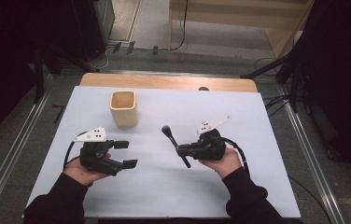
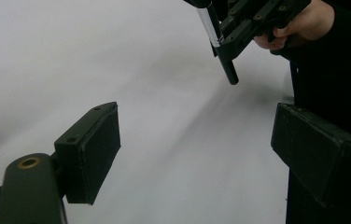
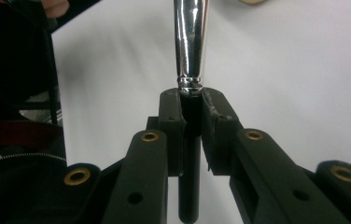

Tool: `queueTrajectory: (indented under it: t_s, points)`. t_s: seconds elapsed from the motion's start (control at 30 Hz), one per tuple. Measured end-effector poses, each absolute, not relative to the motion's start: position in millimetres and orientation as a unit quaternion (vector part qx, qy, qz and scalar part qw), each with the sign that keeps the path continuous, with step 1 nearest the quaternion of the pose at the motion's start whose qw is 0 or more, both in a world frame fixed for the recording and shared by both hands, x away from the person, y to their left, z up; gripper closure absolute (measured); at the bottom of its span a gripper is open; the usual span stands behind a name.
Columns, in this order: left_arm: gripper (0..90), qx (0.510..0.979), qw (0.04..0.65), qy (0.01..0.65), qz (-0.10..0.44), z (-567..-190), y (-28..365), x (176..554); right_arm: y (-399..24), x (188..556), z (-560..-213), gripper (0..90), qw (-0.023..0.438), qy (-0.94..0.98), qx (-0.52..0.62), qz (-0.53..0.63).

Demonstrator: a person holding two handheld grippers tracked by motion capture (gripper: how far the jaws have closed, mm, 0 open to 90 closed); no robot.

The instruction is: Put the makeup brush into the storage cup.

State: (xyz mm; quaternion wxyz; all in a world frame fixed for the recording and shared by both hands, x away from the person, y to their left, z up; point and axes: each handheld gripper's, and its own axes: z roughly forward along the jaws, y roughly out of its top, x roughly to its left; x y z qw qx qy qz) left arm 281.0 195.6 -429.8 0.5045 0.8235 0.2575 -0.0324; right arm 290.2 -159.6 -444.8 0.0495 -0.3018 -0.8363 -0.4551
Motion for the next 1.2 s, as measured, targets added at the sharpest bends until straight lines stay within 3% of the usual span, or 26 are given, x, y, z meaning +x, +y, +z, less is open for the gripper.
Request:
queueTrajectory:
  t_s: [1.2]
  points:
    - [21.7, 0.814, 0.521, 0.246, -0.073, -424.6, 163.8, 293.6, -127.0, 287.9, -443.2, 80.8, 0.067, -0.830, -0.258, -0.489]
